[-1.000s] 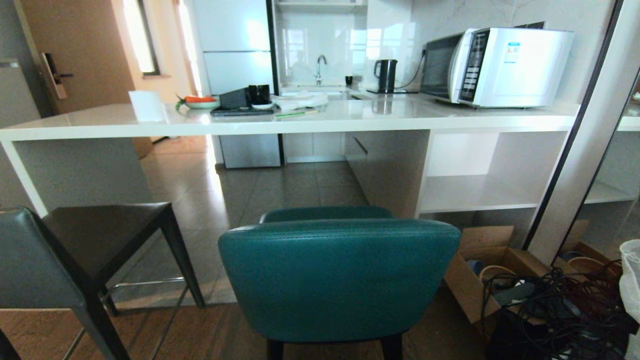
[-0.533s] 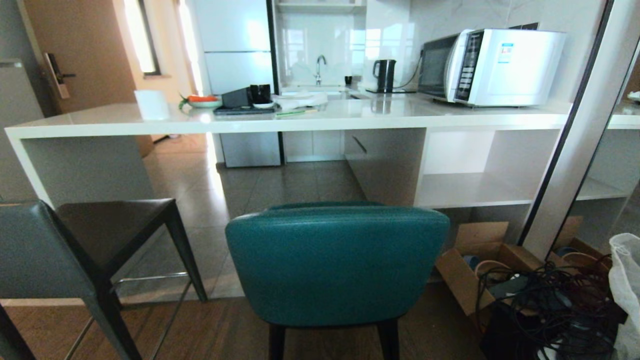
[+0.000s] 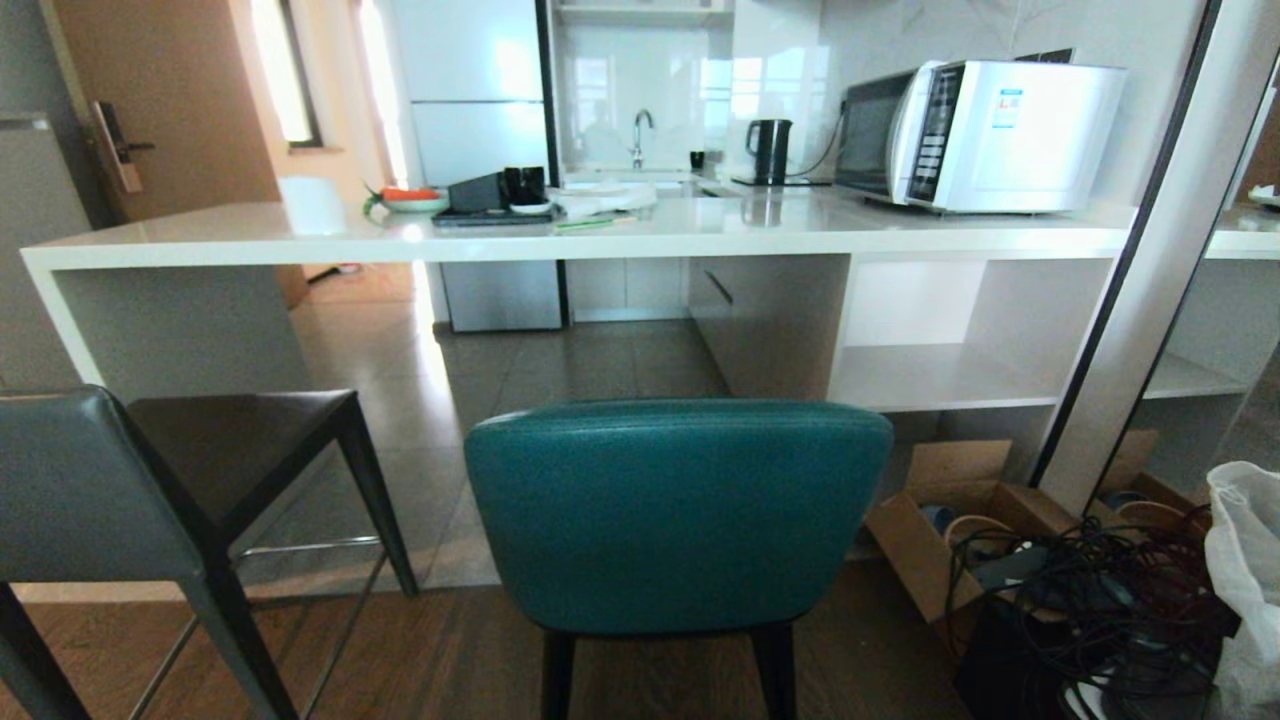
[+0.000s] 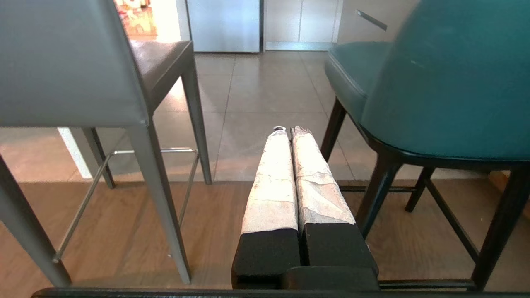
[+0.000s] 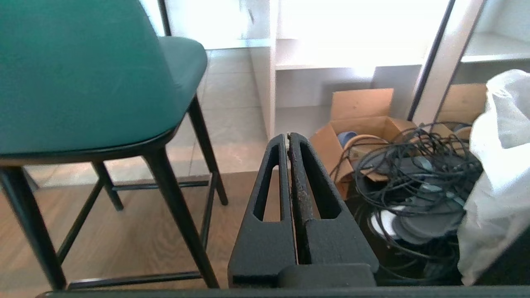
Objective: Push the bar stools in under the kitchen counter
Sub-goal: Push the gray chair back under the dining table
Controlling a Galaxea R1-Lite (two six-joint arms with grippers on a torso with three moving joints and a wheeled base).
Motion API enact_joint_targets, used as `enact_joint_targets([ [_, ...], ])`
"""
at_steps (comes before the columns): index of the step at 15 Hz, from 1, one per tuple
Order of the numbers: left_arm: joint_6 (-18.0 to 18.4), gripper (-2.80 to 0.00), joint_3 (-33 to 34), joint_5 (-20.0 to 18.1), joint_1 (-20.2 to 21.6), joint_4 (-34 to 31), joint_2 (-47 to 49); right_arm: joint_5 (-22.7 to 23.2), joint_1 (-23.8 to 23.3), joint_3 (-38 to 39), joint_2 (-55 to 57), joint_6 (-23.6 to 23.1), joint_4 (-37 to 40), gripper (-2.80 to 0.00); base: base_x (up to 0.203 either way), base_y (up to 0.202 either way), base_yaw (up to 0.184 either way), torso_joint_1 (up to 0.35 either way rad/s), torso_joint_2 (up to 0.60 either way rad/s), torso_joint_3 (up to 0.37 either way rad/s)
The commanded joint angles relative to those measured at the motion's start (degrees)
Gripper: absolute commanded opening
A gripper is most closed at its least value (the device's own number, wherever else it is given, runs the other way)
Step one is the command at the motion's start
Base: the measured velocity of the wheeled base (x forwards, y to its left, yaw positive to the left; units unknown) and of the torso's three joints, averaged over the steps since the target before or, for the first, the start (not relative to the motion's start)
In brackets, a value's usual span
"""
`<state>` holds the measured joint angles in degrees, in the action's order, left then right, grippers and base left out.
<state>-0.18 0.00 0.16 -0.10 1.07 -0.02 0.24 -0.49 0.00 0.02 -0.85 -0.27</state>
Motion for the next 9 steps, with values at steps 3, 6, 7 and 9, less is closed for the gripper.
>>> enact_joint_targets([
  [3,0.01,-2.80,0.62,0.02,0.01,-0.02,0.02,0.02,0.05,0.53,-0.02,-0.03,-0.08,-2.80,0.000,0.000,0.000,0.000,0.00,0.000],
  [6,-0.07,-2.80,0.62,0.02,0.01,-0.02,0.02,0.02,0.05,0.53,-0.02,-0.03,-0.08,-2.80,-0.002,0.140,0.000,0.001,0.00,0.005],
  [7,0.01,-2.80,0.62,0.02,0.01,-0.02,0.02,0.02,0.05,0.53,-0.02,-0.03,-0.08,-2.80,0.000,0.214,-0.002,-0.007,0.00,0.002],
  [9,-0.07,-2.80,0.62,0.02,0.01,0.03,0.02,0.02,0.05,0.53,-0.02,-0.03,-0.03,-2.80,0.000,0.191,-0.004,0.001,0.00,0.002],
])
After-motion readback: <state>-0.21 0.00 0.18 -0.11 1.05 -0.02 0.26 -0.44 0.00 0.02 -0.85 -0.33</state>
